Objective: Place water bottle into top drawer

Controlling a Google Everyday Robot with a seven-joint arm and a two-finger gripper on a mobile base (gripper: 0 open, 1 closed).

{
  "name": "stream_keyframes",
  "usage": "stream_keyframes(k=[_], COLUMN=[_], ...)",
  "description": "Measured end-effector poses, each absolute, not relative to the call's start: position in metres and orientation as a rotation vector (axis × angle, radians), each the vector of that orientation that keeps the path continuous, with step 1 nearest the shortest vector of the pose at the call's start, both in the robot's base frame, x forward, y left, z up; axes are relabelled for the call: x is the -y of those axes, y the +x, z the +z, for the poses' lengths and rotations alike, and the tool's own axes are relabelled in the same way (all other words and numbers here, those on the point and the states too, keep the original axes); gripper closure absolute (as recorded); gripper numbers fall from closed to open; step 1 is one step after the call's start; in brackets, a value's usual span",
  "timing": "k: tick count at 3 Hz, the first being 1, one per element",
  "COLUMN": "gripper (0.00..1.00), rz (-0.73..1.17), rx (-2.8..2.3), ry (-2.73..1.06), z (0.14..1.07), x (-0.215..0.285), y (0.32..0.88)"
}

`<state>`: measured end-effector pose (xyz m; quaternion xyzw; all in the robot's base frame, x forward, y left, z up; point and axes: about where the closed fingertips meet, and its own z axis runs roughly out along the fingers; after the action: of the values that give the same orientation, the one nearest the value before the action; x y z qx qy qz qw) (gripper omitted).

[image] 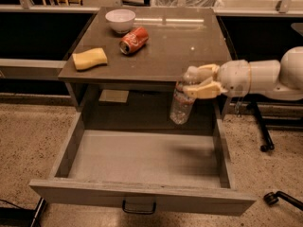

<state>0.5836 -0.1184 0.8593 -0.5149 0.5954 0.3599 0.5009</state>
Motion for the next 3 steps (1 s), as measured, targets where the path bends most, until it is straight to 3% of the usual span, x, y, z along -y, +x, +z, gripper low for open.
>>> stream_keyframes(k=[1,2,3], gripper=[1.0,0.73,0.5], rz=[0.807,0.772,0.854], rx=[-1.38,-1.352,-1.371], ry=[-1.311,-1.357,-1.321], z=[0.815,0.781,0.763], x=[0.121,0.126,0.128], y=[0.582,0.578,0.568])
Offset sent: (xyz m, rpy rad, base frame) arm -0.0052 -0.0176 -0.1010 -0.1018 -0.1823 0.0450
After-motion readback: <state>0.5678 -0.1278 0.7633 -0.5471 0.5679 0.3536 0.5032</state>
